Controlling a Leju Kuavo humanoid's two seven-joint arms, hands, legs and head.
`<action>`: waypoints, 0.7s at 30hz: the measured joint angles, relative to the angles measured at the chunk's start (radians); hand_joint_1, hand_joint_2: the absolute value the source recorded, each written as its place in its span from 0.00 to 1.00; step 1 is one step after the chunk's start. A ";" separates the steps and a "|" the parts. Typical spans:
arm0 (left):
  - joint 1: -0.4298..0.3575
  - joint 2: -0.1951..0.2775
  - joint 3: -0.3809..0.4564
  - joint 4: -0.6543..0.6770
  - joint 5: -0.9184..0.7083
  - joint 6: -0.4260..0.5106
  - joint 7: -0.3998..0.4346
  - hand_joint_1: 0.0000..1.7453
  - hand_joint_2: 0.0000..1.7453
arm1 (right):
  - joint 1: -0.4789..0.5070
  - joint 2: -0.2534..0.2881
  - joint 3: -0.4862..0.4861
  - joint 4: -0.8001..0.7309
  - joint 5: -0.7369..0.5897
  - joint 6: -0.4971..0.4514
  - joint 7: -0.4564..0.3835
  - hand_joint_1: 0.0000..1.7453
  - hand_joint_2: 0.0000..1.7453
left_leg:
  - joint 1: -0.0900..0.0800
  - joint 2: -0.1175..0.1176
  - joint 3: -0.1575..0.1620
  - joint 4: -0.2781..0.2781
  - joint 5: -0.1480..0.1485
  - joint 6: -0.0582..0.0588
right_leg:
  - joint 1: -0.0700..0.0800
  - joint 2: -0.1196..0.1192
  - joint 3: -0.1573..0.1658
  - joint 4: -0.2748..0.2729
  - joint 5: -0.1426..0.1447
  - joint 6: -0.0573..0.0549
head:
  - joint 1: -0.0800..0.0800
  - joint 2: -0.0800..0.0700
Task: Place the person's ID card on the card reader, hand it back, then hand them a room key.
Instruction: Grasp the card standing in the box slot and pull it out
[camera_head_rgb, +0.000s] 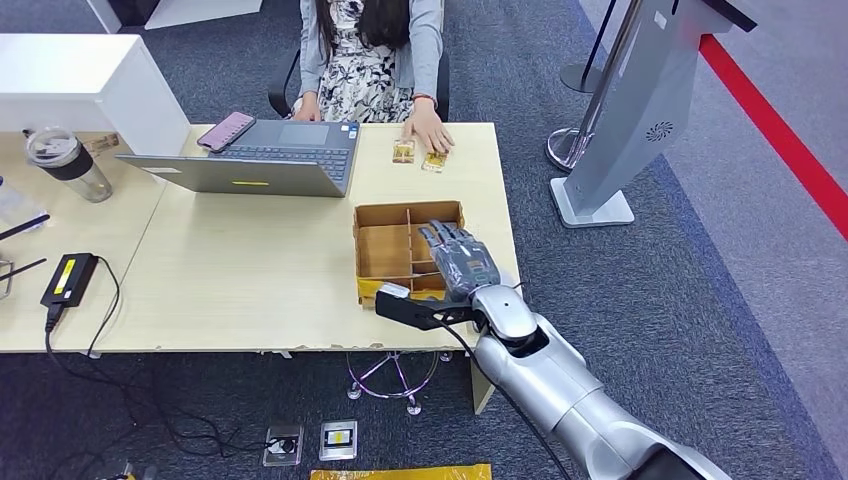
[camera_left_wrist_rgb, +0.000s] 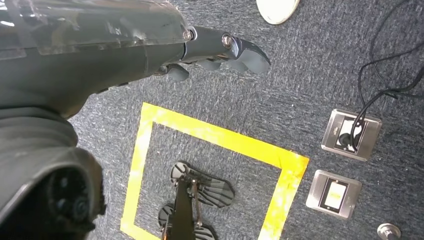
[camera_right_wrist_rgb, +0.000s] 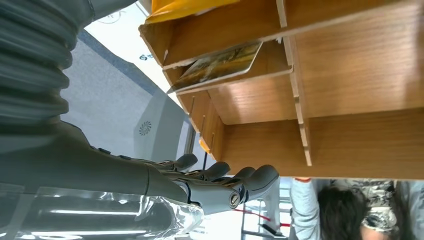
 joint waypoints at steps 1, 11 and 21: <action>-0.001 0.000 -0.001 0.000 0.000 0.000 0.000 0.00 0.00 | 0.000 0.000 0.000 0.001 0.002 0.005 -0.002 0.00 1.00 | 0.000 0.000 0.000 0.000 0.000 0.000 | 0.000 0.000 0.000 0.000 0.000 0.000 | 0.000 0.000; -0.004 0.000 -0.002 0.000 0.000 -0.003 0.000 0.00 0.00 | 0.000 0.003 0.001 0.004 0.011 0.028 -0.013 0.00 1.00 | 0.000 0.000 0.000 0.000 0.000 0.000 | 0.000 0.000 0.000 0.000 0.000 0.000 | 0.000 0.000; -0.005 0.000 -0.007 0.000 0.001 -0.005 0.002 0.00 0.00 | 0.000 0.003 0.001 0.004 0.005 0.050 -0.030 1.00 1.00 | 0.000 0.000 0.000 0.000 0.000 0.000 | 0.000 0.000 0.000 0.000 0.000 0.000 | 0.000 0.000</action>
